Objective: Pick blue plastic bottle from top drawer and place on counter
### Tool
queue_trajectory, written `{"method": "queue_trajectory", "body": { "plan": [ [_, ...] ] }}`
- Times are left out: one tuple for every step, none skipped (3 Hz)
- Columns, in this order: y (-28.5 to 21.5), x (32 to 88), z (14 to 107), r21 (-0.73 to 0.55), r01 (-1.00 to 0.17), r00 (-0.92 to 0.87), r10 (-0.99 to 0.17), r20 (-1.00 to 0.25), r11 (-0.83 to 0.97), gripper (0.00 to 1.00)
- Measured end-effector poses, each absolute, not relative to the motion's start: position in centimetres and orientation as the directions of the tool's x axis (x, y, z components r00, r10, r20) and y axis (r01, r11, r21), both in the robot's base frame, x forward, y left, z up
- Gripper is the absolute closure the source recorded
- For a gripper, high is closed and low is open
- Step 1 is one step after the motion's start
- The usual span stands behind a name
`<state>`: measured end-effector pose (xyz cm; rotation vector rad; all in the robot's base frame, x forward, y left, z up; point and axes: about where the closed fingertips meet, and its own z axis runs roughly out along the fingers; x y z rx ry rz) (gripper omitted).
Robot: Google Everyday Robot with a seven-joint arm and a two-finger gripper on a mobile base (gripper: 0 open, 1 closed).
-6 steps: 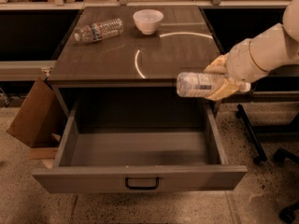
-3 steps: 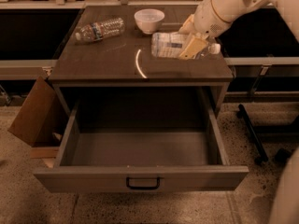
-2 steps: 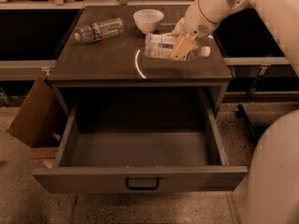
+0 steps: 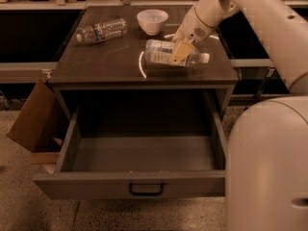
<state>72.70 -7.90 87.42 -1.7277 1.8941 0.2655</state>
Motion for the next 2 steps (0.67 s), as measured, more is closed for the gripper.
{"method": "queue_trajectory", "body": {
  "plan": [
    [-7.75, 73.58, 86.59, -0.191, -0.967, -0.048, -0.854, -0.519, 0.171, 0.37],
    [-7.75, 74.24, 86.16, -0.179, -0.966, -0.069, -0.856, -0.512, 0.185, 0.14]
  ]
}}
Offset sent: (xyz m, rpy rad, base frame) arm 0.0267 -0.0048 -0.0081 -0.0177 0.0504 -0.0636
